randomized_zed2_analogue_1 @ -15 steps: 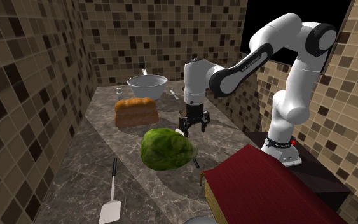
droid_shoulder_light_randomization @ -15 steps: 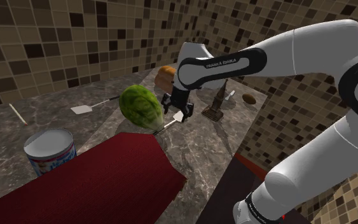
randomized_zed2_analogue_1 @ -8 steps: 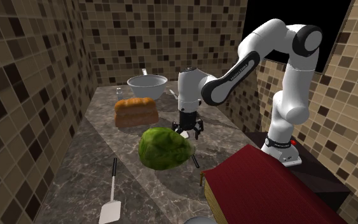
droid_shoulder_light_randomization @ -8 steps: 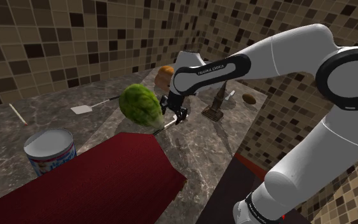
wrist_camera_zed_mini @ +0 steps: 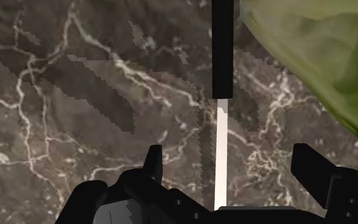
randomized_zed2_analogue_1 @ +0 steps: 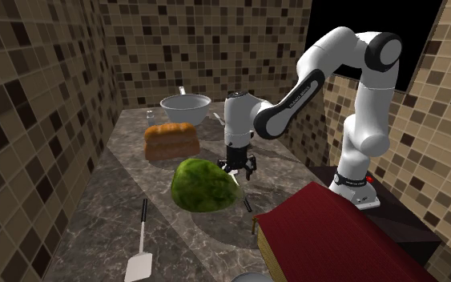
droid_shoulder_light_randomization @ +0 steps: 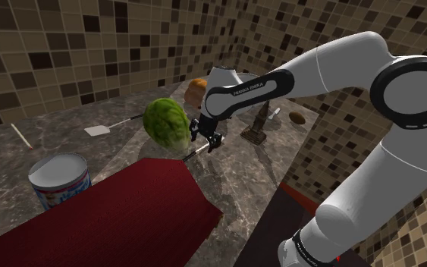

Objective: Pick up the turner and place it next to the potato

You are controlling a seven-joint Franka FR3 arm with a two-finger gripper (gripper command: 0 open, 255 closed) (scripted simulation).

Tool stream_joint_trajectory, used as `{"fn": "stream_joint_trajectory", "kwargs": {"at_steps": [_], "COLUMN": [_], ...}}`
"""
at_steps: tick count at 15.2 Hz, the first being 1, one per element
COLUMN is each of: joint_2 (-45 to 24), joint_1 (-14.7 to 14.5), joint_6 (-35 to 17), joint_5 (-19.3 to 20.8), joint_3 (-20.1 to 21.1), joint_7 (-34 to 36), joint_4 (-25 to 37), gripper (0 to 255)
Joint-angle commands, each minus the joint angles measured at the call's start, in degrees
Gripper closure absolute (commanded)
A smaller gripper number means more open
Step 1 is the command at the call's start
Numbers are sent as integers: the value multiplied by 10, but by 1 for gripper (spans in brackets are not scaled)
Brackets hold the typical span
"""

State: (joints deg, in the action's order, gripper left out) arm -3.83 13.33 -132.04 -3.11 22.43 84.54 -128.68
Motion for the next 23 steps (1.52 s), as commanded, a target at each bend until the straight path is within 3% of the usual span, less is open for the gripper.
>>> {"fn": "stream_joint_trajectory", "kwargs": {"at_steps": [1,2,3,12,23], "joint_2": [-1,-1,-1,-1,48], "joint_1": [0,0,0,0,2], "joint_6": [0,0,0,0,83], "joint_5": [0,0,0,0,-19], "joint_3": [0,0,0,0,0], "joint_7": [0,0,0,0,-10], "joint_4": [0,0,0,0,37], "gripper": [0,0,255,255,255]}}
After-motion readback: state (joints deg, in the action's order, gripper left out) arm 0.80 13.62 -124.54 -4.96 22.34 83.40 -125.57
